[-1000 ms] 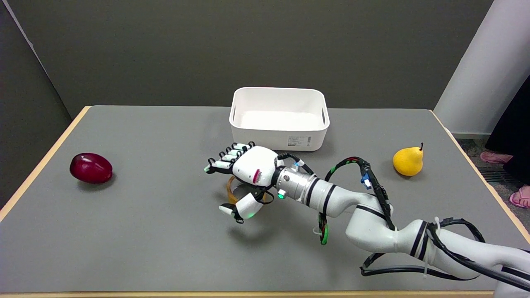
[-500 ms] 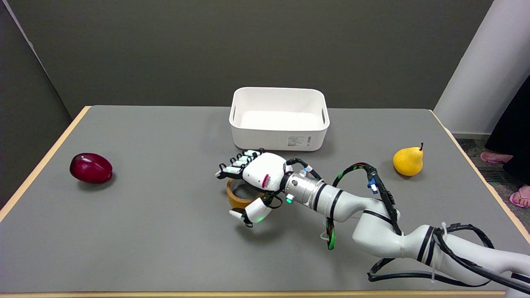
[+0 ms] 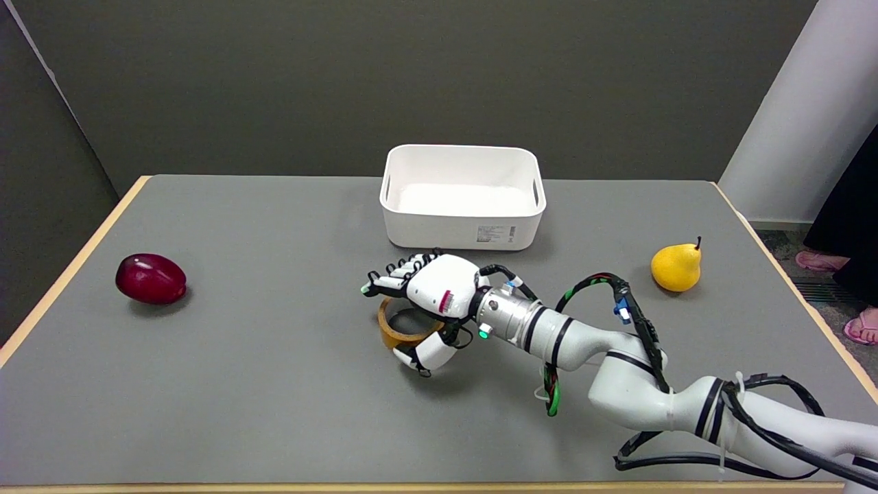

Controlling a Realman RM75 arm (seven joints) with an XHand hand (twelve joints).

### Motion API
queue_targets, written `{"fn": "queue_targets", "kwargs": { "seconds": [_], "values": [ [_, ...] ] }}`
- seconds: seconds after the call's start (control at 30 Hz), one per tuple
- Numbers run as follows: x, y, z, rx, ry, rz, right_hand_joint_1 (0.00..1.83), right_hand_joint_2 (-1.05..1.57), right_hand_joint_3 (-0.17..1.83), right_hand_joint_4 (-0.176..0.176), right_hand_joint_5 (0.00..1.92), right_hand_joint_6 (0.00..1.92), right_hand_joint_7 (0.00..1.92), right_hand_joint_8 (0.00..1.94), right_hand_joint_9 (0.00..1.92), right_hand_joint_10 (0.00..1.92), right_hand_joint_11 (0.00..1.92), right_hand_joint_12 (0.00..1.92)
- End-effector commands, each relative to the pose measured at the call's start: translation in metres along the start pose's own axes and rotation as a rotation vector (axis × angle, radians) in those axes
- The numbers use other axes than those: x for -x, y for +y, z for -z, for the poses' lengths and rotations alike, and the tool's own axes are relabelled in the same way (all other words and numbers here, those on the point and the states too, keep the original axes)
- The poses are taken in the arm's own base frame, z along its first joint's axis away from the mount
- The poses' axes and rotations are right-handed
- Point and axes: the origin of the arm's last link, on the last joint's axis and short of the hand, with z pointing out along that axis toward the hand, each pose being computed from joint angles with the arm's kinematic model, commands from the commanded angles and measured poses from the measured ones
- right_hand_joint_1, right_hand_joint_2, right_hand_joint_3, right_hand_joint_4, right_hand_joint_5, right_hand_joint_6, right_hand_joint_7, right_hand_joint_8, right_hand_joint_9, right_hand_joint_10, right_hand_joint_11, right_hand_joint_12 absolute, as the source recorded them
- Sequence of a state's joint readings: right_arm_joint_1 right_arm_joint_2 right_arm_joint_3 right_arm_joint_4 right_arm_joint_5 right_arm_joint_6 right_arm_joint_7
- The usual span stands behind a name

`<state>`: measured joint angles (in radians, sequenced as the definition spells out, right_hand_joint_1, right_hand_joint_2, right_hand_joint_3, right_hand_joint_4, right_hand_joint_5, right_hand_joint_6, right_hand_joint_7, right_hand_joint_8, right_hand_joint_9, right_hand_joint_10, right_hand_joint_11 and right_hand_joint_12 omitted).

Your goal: Pick up yellow tape.

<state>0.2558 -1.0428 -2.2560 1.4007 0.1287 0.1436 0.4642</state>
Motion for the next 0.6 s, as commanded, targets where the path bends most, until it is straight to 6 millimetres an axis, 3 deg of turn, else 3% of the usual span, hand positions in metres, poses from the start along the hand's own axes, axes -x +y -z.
{"fn": "queue_targets", "kwargs": {
  "seconds": [0.03,0.1,0.17,0.23,0.27,0.3,0.33,0.6],
  "values": [
    [-0.003,0.0,0.001,-0.002,0.021,-0.01,0.76,0.63,0.95,0.125,0.26,0.52,0.46,0.53,0.47,0.97,0.47,1.56],
    [-0.006,-0.001,0.001,-0.005,0.031,-0.011,0.89,0.66,0.95,0.125,0.29,0.6,0.52,0.64,0.53,1.05,0.53,1.6],
    [-0.008,0.0,0.001,-0.005,0.042,-0.011,0.97,0.74,0.93,0.157,0.39,0.9,0.62,0.84,0.6,1.17,0.59,1.65],
    [-0.01,0.001,0.002,-0.003,0.052,-0.013,1.23,1.01,0.44,0.166,0.42,1.06,0.71,1.29,0.65,1.23,0.64,1.7],
    [-0.01,0.0,0.002,-0.005,0.055,-0.013,1.26,1.14,0.24,0.092,0.47,1.25,0.76,1.39,0.7,1.24,0.68,1.7],
    [-0.01,0.0,0.002,-0.005,0.056,-0.013,1.2,1.19,0.17,-0.006,0.51,1.45,0.8,1.35,0.74,1.23,0.71,1.69],
    [-0.011,0.0,0.002,-0.006,0.057,-0.011,1.15,1.22,0.13,-0.075,0.55,1.59,0.82,1.32,0.77,1.22,0.75,1.68],
    [-0.014,0.001,0.003,-0.009,0.078,-0.007,1.17,1.13,0.27,-0.078,0.59,1.56,0.86,1.31,0.84,1.27,0.84,1.72]
  ]
}}
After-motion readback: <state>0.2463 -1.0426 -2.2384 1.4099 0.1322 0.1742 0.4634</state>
